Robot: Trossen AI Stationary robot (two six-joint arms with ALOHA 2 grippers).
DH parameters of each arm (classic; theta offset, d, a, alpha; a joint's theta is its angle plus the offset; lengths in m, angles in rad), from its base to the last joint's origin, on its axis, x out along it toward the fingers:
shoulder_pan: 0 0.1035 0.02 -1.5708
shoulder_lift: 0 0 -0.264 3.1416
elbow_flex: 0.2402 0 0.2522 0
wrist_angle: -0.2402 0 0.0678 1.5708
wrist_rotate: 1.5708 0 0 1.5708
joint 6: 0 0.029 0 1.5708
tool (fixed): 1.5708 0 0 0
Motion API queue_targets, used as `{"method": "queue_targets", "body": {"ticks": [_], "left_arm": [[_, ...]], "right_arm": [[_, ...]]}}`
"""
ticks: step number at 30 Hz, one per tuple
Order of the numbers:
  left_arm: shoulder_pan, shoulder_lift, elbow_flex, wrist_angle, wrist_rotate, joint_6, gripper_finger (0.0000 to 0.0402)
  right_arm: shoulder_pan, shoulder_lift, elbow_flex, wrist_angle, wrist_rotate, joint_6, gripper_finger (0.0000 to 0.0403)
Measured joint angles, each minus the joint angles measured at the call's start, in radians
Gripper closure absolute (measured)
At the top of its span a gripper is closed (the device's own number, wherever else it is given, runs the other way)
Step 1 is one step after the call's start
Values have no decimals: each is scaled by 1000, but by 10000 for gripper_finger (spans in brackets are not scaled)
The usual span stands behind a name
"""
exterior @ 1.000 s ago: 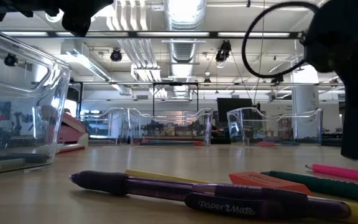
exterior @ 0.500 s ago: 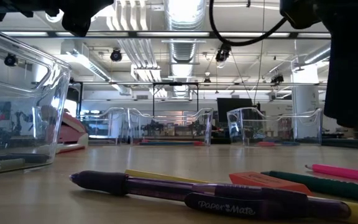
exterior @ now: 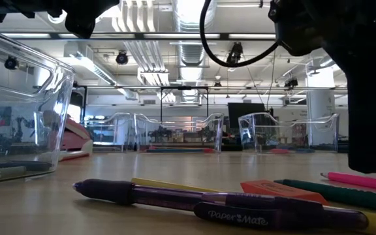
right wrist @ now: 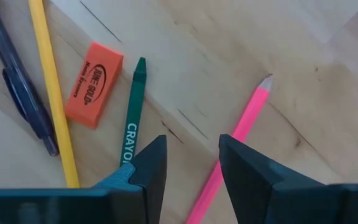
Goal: Sort crayons/erasers/pens/pencils in bins
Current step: Put the pink pencil into the top middle transparent bin
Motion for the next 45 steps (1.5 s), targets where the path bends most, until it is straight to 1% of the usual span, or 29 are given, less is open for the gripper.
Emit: {"method": "queue_targets", "body": {"ticks": [2, 10, 13, 19, 26, 36, 45], "left_arm": [[0, 0, 0, 0, 0, 0, 169], [0, 0, -2, -1, 1, 0, 169], [0, 0, -4, -1, 4, 0, 169], [0, 0, -10, -2, 5, 0, 169], [0, 0, -10, -1, 4, -1, 169], [0, 0, -11, -1, 4, -2, 169], [0, 0, -12, 1, 3, -1, 169]], "right_arm": [[-5, 0, 0, 1, -17, -4, 262], [-13, -12, 0, -1, -24, -5, 259], [-13, -10, 0, -6, -47, -4, 259], [-13, -10, -1, -31, -48, 22, 259], [-15, 2, -14, -29, -48, 0, 259], [-19, -3, -78, -6, -39, 13, 281], [-19, -4, -92, 13, -40, 13, 282]]}}
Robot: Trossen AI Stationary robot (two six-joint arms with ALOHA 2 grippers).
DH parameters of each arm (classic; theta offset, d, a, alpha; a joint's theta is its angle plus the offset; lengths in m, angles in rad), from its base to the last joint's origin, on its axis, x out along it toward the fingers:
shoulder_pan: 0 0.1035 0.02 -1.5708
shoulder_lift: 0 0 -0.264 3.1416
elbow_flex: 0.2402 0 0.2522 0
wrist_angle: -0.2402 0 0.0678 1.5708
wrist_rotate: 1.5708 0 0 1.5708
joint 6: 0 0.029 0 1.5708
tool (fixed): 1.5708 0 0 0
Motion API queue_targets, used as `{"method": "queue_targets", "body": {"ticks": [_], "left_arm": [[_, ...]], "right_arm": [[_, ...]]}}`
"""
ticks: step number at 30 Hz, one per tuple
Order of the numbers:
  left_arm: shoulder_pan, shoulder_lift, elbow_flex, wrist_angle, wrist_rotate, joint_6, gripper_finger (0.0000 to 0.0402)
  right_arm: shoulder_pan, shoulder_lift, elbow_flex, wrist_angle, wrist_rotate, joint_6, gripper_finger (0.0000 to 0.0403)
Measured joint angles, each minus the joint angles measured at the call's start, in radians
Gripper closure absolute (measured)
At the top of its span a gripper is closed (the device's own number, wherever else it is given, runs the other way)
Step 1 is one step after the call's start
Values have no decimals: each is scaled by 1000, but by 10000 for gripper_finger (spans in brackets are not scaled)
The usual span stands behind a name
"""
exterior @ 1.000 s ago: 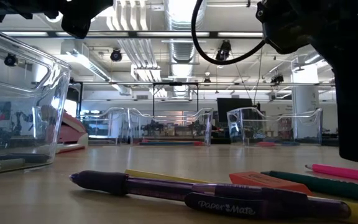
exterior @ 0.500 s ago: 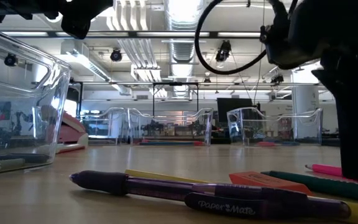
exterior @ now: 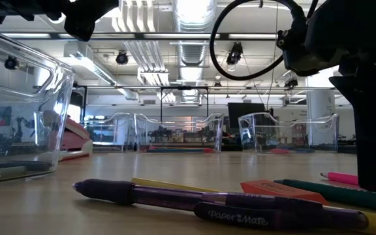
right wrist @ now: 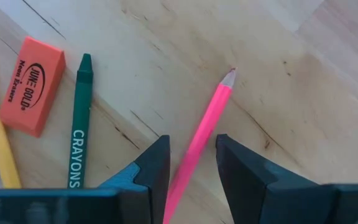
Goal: Sort crayons/erasers/pens/pencils in bins
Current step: Put the pink pencil into the top middle transparent bin
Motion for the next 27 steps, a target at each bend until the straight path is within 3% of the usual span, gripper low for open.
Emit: {"method": "queue_targets", "body": {"ticks": [19, 27], "left_arm": [[0, 0, 5, 1, -38, 3, 169], [0, 0, 5, 1, -39, 3, 169]], "right_arm": [[0, 2, -35, 43, 3, 29, 288], [0, 3, -34, 60, 2, 29, 354]]}}
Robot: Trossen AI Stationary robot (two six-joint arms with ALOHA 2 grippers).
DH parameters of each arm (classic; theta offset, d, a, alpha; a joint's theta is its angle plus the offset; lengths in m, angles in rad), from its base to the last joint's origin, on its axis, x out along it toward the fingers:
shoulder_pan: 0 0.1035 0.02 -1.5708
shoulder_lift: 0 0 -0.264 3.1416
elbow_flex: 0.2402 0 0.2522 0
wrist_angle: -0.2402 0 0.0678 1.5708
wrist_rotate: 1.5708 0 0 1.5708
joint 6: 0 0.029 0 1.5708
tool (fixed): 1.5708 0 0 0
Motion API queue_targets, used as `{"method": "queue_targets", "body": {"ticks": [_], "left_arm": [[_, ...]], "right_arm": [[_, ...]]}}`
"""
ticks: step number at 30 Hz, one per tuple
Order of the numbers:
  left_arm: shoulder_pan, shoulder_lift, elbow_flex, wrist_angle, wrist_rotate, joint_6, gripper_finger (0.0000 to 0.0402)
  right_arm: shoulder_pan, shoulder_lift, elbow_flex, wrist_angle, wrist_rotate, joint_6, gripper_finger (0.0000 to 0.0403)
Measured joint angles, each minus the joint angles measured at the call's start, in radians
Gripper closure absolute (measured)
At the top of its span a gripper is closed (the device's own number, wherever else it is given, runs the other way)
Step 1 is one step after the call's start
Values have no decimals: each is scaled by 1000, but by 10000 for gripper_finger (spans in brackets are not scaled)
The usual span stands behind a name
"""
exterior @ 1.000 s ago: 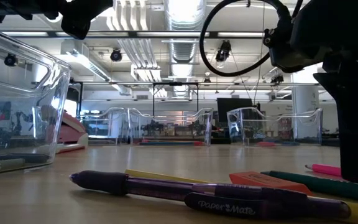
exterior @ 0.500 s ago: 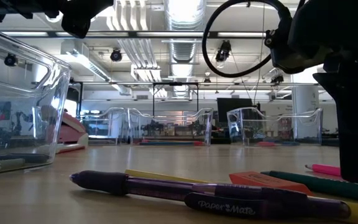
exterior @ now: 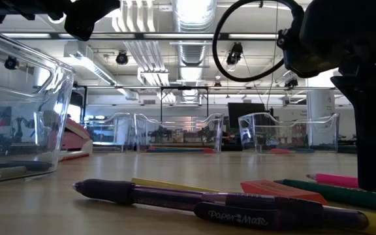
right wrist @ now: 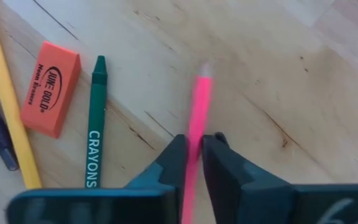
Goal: Sort crayons/erasers/pens/pencils in bins
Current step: Put the pink pencil into the top middle transparent bin
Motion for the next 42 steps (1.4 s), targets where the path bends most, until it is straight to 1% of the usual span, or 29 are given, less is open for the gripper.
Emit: {"method": "queue_targets", "body": {"ticks": [2, 5, 10, 18, 23, 28, 34, 38, 42], "left_arm": [[0, 0, 0, 0, 0, 0, 169], [0, 0, -1, 0, 0, 0, 169], [0, 0, -2, 0, 0, 0, 169], [0, 0, -4, -2, 0, 1, 169], [0, 0, -4, -2, 0, 1, 169], [0, 0, -4, -1, 0, 0, 169], [0, 0, -4, -1, 0, 0, 169], [0, 0, -4, -1, 0, -1, 169], [0, 0, -5, -2, 0, -27, 169]], "right_arm": [[0, 0, 0, 2, 0, -1, 371], [0, 0, 0, 0, 1, -2, 385], [0, -14, -2, -3, 14, 0, 386], [-3, -70, 1, -1, 155, -36, 385], [0, -103, 0, 1, 212, -61, 385], [-11, -133, 0, 10, 298, -106, 385], [-73, -137, -6, 116, 260, -245, 385], [-120, -138, -6, 150, 247, -333, 385], [-177, -138, -8, 273, 234, -457, 385]]}}
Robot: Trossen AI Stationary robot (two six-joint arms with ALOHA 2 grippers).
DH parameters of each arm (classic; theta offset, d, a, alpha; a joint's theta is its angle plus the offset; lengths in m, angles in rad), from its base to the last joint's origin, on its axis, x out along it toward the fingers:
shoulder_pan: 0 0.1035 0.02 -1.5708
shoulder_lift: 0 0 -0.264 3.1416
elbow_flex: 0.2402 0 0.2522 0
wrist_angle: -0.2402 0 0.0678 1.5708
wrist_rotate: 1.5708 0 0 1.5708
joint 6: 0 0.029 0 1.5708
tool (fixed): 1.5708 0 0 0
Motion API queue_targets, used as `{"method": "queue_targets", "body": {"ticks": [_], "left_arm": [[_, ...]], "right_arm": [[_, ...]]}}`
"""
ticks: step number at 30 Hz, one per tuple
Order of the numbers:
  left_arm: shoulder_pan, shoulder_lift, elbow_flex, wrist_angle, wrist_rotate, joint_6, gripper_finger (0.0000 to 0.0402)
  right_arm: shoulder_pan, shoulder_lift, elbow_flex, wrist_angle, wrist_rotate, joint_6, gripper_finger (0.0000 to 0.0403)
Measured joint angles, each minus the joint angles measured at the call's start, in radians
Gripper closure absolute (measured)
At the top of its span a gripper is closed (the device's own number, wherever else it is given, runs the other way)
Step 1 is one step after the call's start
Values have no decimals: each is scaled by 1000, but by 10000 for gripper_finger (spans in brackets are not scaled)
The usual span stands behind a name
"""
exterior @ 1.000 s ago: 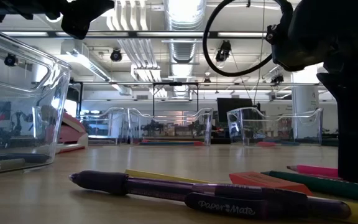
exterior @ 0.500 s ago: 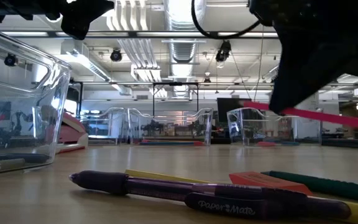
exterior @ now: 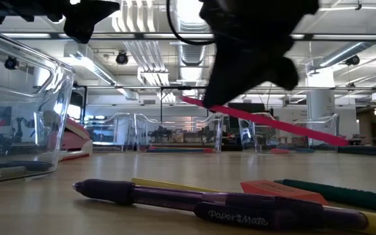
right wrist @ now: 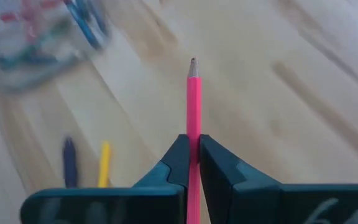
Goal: Sort crayons/erasers/pens/pencils in bins
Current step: Put the pink pencil into the top middle transparent bin
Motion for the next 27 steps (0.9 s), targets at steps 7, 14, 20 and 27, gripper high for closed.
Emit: {"method": "queue_targets", "body": {"ticks": [7, 14, 20, 27], "left_arm": [[-3, -46, 4, -84, 22, -27, 169], [-4, -141, -17, -113, 26, -48, 169], [-4, -158, -21, -130, 26, -52, 169], [-4, -153, -21, -141, 26, -21, 169]], "right_arm": [[-94, -8, -2, 122, -74, -197, 385], [-200, -25, -2, 135, -156, -364, 392], [-325, -58, -2, 127, -188, -473, 393], [-544, -96, 13, 127, -236, -647, 394]]}}
